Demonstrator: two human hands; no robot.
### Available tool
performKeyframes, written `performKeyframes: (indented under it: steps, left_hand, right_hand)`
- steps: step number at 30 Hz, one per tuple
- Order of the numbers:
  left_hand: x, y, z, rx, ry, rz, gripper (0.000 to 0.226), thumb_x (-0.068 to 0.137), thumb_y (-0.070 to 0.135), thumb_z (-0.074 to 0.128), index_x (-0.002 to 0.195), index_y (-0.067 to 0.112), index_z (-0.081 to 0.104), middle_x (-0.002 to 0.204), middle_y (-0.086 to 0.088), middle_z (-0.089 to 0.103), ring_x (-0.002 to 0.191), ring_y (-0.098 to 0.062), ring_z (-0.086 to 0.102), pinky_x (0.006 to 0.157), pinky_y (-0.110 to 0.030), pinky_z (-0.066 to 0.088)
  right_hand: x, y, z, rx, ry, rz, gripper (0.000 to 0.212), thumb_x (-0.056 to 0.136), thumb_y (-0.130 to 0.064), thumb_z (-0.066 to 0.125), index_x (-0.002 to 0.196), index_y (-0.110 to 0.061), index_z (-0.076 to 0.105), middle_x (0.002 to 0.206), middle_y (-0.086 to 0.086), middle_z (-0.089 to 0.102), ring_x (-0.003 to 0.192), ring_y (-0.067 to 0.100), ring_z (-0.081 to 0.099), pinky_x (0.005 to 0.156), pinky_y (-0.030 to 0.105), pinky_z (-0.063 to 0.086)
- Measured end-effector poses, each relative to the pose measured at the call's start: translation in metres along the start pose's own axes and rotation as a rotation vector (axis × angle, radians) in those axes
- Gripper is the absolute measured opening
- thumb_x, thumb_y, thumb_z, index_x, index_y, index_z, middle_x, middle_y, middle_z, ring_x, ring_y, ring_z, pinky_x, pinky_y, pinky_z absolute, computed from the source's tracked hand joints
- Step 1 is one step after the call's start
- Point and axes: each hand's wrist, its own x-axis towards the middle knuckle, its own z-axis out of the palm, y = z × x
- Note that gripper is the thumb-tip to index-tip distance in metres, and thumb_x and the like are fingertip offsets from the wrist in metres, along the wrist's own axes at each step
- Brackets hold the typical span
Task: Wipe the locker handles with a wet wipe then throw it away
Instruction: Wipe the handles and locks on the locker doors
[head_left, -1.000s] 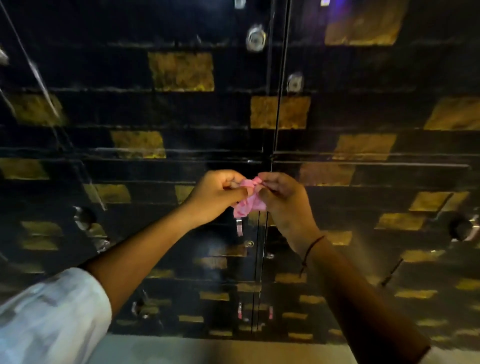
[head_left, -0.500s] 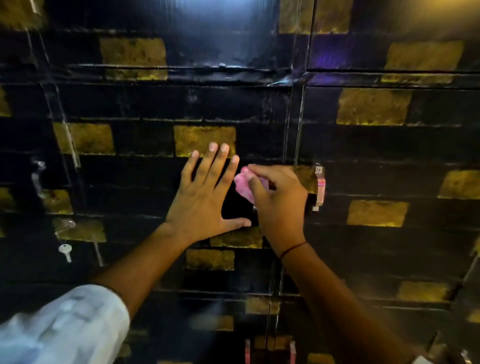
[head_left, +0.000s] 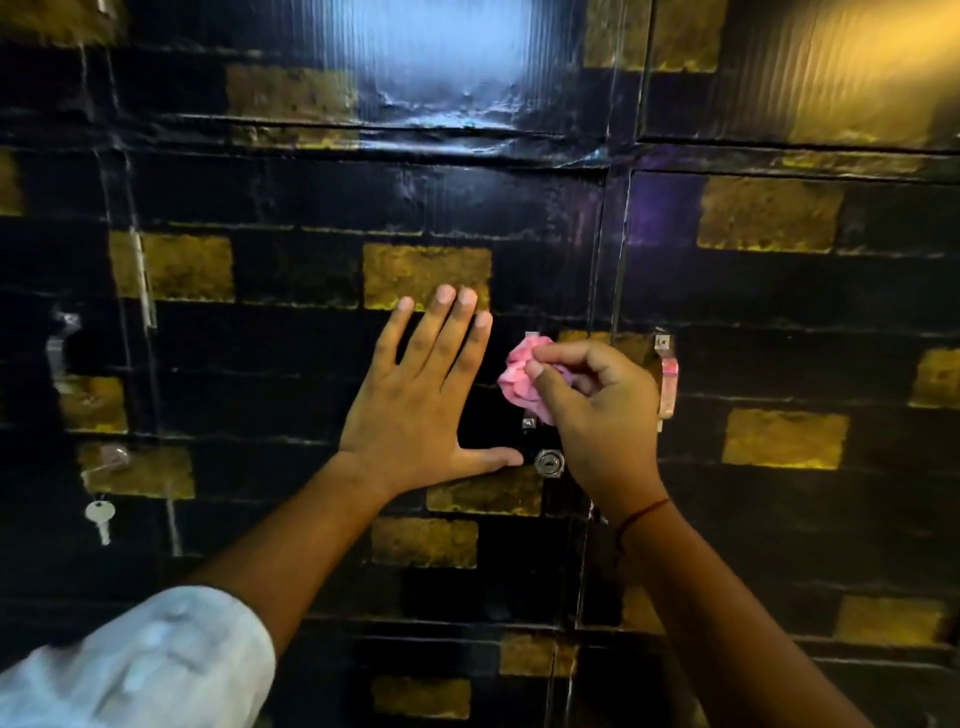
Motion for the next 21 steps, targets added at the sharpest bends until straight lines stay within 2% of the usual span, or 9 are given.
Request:
performKeyframes:
  steps: [5,9,12,14,16,18,21]
  left_hand:
    - [0.001,0.001,-0.001,0.008,0.023,0.004,0.135,0.075,0.097,0.041,0.161,-0.003,0.011,0.169,-0.023,0.005,0.158,-0.038,0.004,0.125,-0.061,0.01]
    - [0.0,0.001,0.0,0.004,0.033,0.006,0.133,0.077,0.097,0.038,0.161,-0.003,0.012,0.169,-0.023,0.005,0.158,-0.037,0.004,0.126,-0.06,0.01]
    - [-0.001,0.001,0.0,0.006,0.026,0.005,0.131,0.079,0.097,0.032,0.161,-0.002,0.01,0.169,-0.023,0.003,0.158,-0.037,0.003,0.126,-0.06,0.009]
    - [0.0,0.001,0.0,0.007,0.02,0.006,0.131,0.079,0.097,0.03,0.161,-0.002,0.009,0.169,-0.023,0.002,0.158,-0.037,0.001,0.126,-0.06,0.008]
    - [0.0,0.001,0.0,0.004,0.019,0.007,0.131,0.079,0.098,0.029,0.161,-0.002,0.009,0.169,-0.023,0.002,0.158,-0.037,0.001,0.126,-0.06,0.008]
    - [-0.001,0.0,0.0,0.001,0.029,0.007,0.131,0.079,0.098,0.028,0.161,-0.002,0.01,0.169,-0.023,0.003,0.158,-0.037,0.002,0.125,-0.06,0.009]
    - [0.0,0.0,0.0,-0.003,0.035,0.014,0.131,0.079,0.098,0.03,0.161,-0.003,0.011,0.169,-0.023,0.004,0.157,-0.038,0.003,0.125,-0.06,0.009]
  right_hand:
    - [-0.015,0.013,-0.01,-0.256,-0.083,-0.228,0.018,0.08,0.005,0.075,0.088,-0.011,0.073,0.091,-0.001,0.069,0.089,0.003,0.062,0.081,0.011,0.047]
    - [-0.026,0.022,-0.01,-0.386,-0.083,-0.318,0.023,0.08,0.01,0.071,0.087,-0.012,0.074,0.092,-0.004,0.068,0.09,0.005,0.06,0.083,0.013,0.048]
    - [-0.04,0.032,-0.008,-0.442,-0.021,-0.299,0.027,0.08,0.008,0.073,0.092,-0.016,0.076,0.092,-0.003,0.07,0.092,0.012,0.062,0.084,0.025,0.05]
    - [-0.044,0.032,-0.005,-0.409,0.056,-0.241,0.021,0.082,0.002,0.075,0.094,-0.015,0.077,0.094,-0.002,0.071,0.093,0.014,0.064,0.083,0.03,0.053]
    - [-0.046,0.027,0.0,-0.346,0.08,-0.205,0.014,0.085,-0.011,0.076,0.098,-0.015,0.075,0.098,-0.006,0.069,0.095,0.011,0.063,0.084,0.025,0.053]
    - [-0.045,0.024,0.005,-0.34,0.066,-0.184,0.019,0.084,-0.023,0.076,0.1,-0.013,0.072,0.1,-0.007,0.065,0.096,0.008,0.06,0.084,0.018,0.048]
    - [-0.038,0.025,0.007,-0.487,0.004,-0.17,0.021,0.086,-0.019,0.075,0.102,-0.007,0.068,0.099,0.006,0.065,0.094,0.015,0.058,0.081,0.022,0.046]
